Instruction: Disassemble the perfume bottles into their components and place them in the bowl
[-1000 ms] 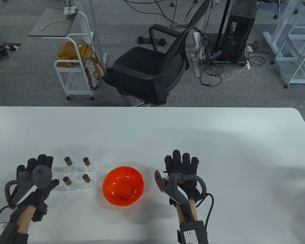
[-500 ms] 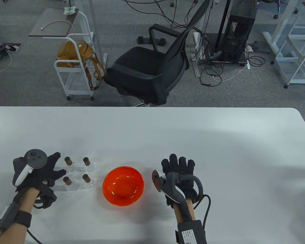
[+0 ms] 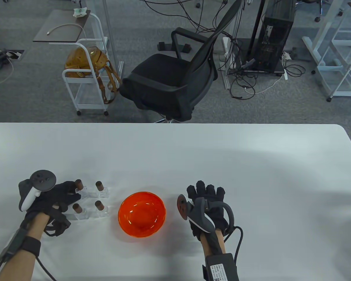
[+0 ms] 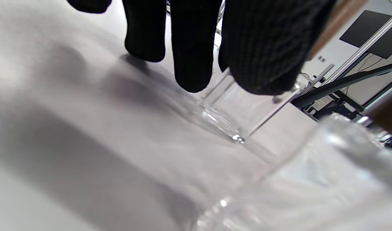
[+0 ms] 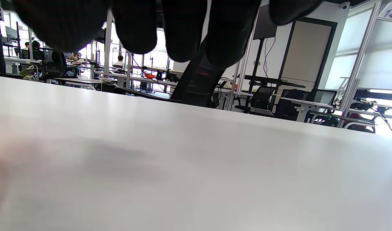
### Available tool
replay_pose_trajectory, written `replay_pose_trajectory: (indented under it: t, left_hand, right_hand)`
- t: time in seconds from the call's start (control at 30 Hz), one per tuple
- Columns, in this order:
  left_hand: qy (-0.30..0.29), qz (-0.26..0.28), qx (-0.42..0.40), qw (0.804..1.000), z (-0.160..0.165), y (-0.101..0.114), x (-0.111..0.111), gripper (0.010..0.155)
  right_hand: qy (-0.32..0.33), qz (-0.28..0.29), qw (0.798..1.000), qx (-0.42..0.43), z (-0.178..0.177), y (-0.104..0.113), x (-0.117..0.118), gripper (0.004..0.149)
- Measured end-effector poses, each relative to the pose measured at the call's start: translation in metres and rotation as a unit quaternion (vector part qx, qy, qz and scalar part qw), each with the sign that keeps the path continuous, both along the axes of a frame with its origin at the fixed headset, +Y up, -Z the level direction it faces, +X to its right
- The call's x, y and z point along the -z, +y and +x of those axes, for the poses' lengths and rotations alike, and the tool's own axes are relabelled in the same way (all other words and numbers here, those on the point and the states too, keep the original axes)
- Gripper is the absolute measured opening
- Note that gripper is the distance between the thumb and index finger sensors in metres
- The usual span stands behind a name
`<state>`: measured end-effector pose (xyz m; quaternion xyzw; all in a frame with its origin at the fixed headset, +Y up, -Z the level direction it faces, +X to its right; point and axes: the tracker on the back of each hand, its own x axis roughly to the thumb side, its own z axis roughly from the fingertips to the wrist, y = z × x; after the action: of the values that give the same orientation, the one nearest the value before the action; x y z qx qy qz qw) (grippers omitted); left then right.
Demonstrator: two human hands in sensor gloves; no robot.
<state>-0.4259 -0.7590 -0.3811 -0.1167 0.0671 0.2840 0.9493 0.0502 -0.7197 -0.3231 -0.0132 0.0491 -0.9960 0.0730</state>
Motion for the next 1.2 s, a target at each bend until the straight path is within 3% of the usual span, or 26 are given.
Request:
replay_pose_trajectory:
  t: [0.1,0.23,0.43,0.6,0.7,0.83,1.0,1.07,1.2]
  left_hand:
    - [-0.002,0.031,-0.021,0.999,0.0,0.015,-0.005,0.052]
    - [-0.02,0.087,-0.034,0.995,0.01,0.056,-0.017,0.052]
    - [-0.081,0.187,-0.021,0.979,0.057,0.115,-0.051,0.053]
    - [-0.143,0.239,-0.018,0.96,0.109,0.141,-0.079,0.053]
    - [-0.177,0.241,-0.021,0.954,0.14,0.138,-0.09,0.053]
    - [-0.207,0.233,-0.027,0.95,0.172,0.111,-0.1,0.053]
    - [-0.222,0.215,-0.008,0.951,0.184,0.084,-0.102,0.053]
    - [-0.22,0.206,-0.009,0.953,0.184,0.078,-0.102,0.053]
    - [-0.215,0.192,0.005,0.958,0.181,0.071,-0.103,0.053]
  right_hand:
    - [-0.001,-0.003,1.0,0.005,0.002,0.0,0.0,0.066]
    - [0.0,-0.008,1.0,0.012,0.002,-0.001,0.001,0.065]
    - [0.012,-0.017,1.0,0.009,-0.004,-0.002,-0.002,0.066]
    - [0.018,-0.017,1.0,0.018,-0.008,0.001,-0.006,0.065]
    - [0.022,-0.015,0.999,0.021,-0.011,0.003,-0.008,0.065]
    - [0.032,-0.017,0.999,0.022,-0.018,0.002,-0.01,0.065]
    - [0.047,-0.021,0.999,0.013,-0.029,-0.001,-0.013,0.065]
    - [0.059,-0.001,0.998,0.022,-0.035,0.005,-0.016,0.065]
    - [0.103,0.081,0.986,0.105,-0.055,0.035,-0.032,0.063]
